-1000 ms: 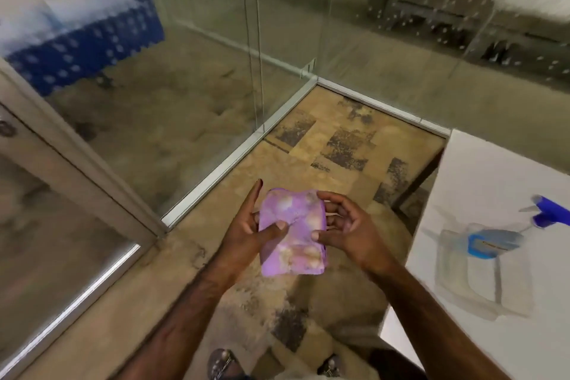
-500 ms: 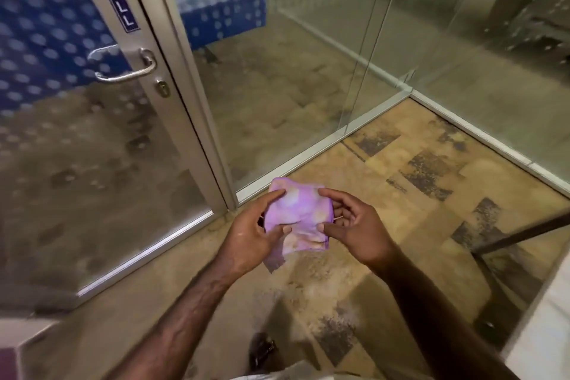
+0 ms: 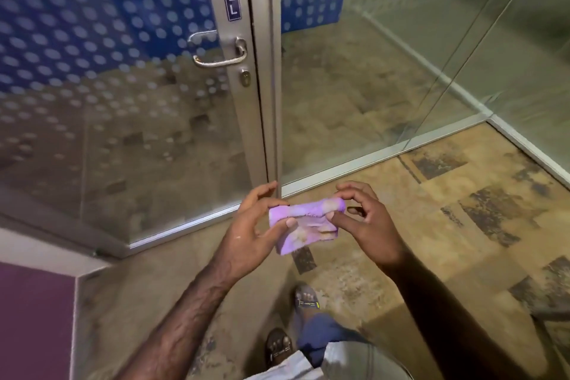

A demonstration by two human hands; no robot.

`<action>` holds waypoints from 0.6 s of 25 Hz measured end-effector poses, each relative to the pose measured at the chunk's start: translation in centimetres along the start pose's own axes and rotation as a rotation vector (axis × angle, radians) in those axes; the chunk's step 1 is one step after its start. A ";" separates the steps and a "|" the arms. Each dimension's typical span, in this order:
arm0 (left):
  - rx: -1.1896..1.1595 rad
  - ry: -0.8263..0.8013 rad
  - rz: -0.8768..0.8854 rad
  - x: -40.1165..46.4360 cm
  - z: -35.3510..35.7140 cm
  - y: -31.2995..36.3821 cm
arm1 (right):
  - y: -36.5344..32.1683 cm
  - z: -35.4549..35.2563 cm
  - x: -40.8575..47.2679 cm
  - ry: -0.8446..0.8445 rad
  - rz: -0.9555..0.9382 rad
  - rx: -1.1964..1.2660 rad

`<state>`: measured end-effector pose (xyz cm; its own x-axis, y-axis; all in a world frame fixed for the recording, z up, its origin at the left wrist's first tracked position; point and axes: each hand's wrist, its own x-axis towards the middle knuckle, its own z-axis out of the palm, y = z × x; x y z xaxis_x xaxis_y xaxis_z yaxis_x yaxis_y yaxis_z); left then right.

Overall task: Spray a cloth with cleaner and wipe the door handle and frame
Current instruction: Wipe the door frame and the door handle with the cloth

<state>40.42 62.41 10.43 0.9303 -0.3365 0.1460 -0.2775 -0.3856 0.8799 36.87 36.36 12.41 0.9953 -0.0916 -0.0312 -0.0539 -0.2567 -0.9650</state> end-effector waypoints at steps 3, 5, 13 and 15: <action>-0.178 0.017 -0.140 0.8 -0.4 0.3 | 0.1 0.8 2.9 -0.103 0.048 0.195; -0.334 0.074 -0.237 2.0 -0.4 0.6 | -0.1 1.5 5.0 -0.147 0.086 0.305; -0.495 0.321 -0.363 9.9 -0.3 2.0 | -2.6 2.1 14.7 -0.079 0.214 0.443; -0.481 0.395 -0.367 11.6 -0.1 2.4 | -3.0 2.3 16.3 0.050 0.160 0.178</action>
<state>50.57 57.70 14.30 0.9857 0.1133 -0.1247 0.1213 0.0371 0.9919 53.48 37.88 14.17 0.9698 -0.1659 -0.1787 -0.1911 -0.0622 -0.9796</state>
